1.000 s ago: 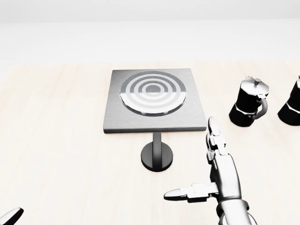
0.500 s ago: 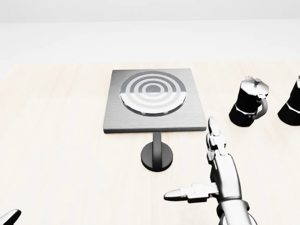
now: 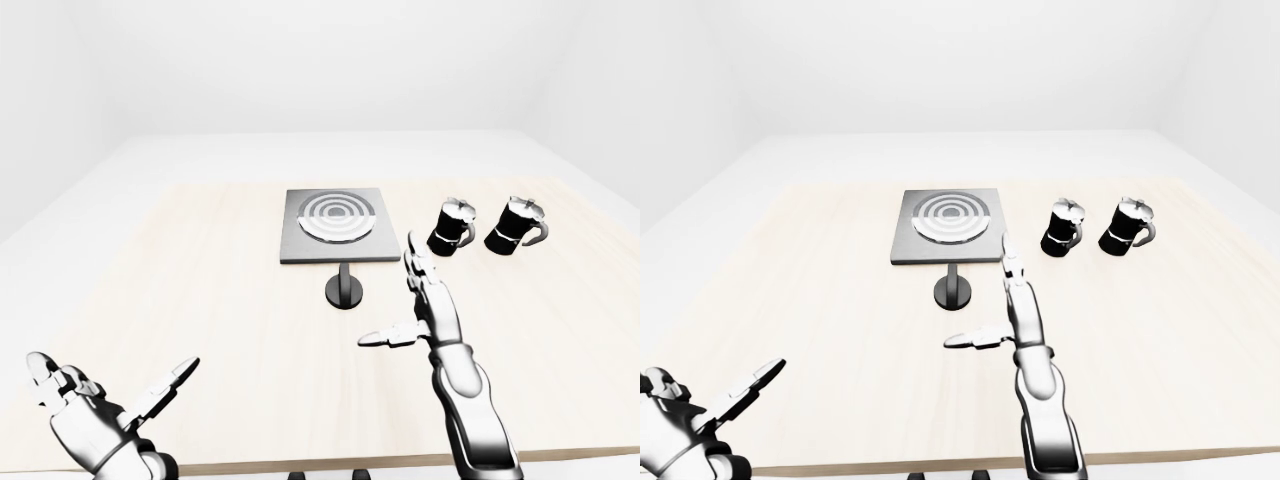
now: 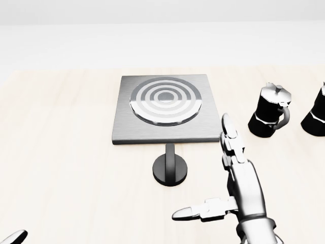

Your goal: Turn off the stove.

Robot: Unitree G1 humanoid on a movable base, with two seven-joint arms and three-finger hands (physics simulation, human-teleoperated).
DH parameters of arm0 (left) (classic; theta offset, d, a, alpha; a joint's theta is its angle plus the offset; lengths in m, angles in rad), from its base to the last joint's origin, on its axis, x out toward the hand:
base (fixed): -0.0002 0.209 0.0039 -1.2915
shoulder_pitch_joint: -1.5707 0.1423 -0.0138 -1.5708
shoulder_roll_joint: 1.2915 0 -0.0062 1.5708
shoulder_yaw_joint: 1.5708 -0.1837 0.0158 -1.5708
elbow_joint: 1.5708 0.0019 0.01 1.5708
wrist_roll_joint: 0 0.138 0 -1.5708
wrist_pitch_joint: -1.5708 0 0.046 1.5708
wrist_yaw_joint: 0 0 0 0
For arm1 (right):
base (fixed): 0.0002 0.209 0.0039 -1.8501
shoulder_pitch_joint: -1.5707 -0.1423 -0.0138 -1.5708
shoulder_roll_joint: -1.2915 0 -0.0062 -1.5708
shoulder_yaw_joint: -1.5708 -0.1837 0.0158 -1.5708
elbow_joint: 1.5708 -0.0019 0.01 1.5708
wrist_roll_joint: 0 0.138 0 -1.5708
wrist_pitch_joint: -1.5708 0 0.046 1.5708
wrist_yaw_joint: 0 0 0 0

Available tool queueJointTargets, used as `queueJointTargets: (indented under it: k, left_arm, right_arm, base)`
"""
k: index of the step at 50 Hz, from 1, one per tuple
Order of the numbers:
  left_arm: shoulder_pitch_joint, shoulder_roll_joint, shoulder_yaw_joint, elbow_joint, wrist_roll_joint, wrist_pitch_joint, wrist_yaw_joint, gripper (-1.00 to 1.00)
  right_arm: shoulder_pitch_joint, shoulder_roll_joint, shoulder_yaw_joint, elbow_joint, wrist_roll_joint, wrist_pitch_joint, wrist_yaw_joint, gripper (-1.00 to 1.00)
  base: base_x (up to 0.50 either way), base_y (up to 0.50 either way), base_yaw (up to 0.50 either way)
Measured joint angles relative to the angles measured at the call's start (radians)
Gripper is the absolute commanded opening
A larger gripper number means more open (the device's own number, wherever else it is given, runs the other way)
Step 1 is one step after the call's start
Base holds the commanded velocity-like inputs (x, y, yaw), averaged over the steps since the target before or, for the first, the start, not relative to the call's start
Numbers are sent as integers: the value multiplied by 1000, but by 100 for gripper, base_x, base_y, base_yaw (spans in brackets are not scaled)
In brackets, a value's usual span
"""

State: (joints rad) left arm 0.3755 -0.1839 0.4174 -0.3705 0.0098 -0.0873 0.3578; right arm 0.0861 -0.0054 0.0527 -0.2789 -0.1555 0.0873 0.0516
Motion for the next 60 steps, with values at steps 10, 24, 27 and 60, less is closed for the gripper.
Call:
queueJointTargets:
  k: [10, 24, 27, 60]
  left_arm:
    - [1, 2, -3, 11, 8, 0, 3, 100]
    - [1, 3, -4, 15, 12, 0, 5, 100]
    - [2, 3, -5, 15, 12, 0, 5, 100]
    - [4, 0, -1, 5, -2, 0, -7, 100]
  right_arm:
    - [5, 1, 34, -113, -22, 0, 8, 100]
    - [3, 1, 53, -148, -33, 0, 11, 100]
    - [-3, 3, 60, -130, -40, 0, 8, 100]
    - [-159, 53, 100, 262, -103, 0, -35, 100]
  base:
    - [0, 0, 0]
    - [0, 0, 0]
    - [0, 0, 0]
    - [0, 0, 0]
